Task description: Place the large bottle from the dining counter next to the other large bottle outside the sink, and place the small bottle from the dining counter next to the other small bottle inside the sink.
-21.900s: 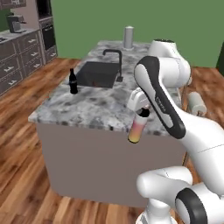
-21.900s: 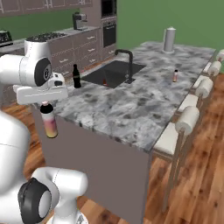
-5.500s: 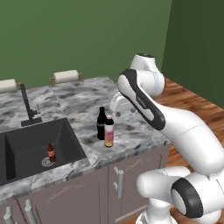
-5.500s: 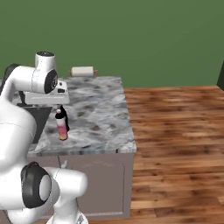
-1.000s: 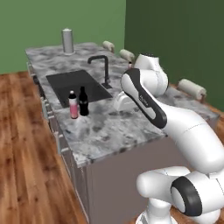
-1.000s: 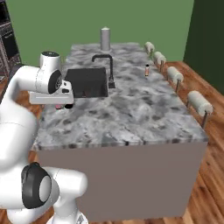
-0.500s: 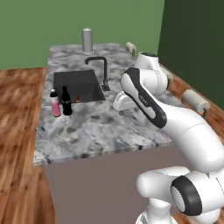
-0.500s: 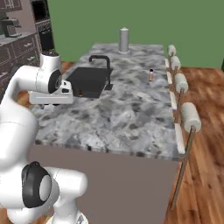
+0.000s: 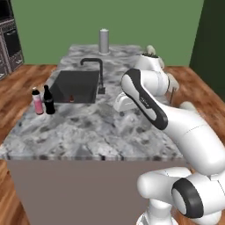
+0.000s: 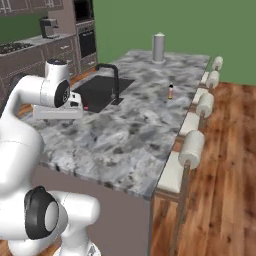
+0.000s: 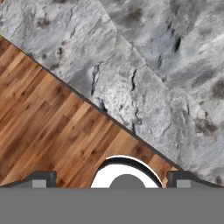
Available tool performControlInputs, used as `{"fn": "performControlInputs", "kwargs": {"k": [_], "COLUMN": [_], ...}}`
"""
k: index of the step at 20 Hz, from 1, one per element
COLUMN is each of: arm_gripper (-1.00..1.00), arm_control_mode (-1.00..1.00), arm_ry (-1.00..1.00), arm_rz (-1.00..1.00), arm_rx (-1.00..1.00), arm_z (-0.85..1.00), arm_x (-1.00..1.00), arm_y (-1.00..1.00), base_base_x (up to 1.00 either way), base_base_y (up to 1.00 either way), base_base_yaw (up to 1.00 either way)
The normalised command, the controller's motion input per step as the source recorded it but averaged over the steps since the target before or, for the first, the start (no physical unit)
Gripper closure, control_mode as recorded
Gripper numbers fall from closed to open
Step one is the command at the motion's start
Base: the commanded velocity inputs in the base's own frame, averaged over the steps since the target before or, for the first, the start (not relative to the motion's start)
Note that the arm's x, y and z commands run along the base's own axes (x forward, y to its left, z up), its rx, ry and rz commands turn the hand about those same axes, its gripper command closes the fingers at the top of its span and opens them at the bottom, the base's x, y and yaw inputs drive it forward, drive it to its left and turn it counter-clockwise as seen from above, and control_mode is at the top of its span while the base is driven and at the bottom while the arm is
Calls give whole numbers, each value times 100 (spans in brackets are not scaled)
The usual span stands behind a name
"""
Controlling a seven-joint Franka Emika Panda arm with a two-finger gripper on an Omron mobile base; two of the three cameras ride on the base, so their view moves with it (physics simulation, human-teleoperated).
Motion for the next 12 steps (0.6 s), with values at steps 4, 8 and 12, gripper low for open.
{"fn": "performControlInputs", "kwargs": {"k": [4,8,12], "arm_gripper": [-100,-100,-100], "arm_control_mode": [100,100,100], "arm_ry": [0,0,0], "arm_rz": [0,0,0], "arm_rx": [0,0,0], "arm_z": [0,0,0], "arm_x": [0,0,0], "arm_y": [0,0,0], "base_base_x": [51,45,31], "base_base_y": [-100,-100,-100], "base_base_yaw": [41,42,46]}}
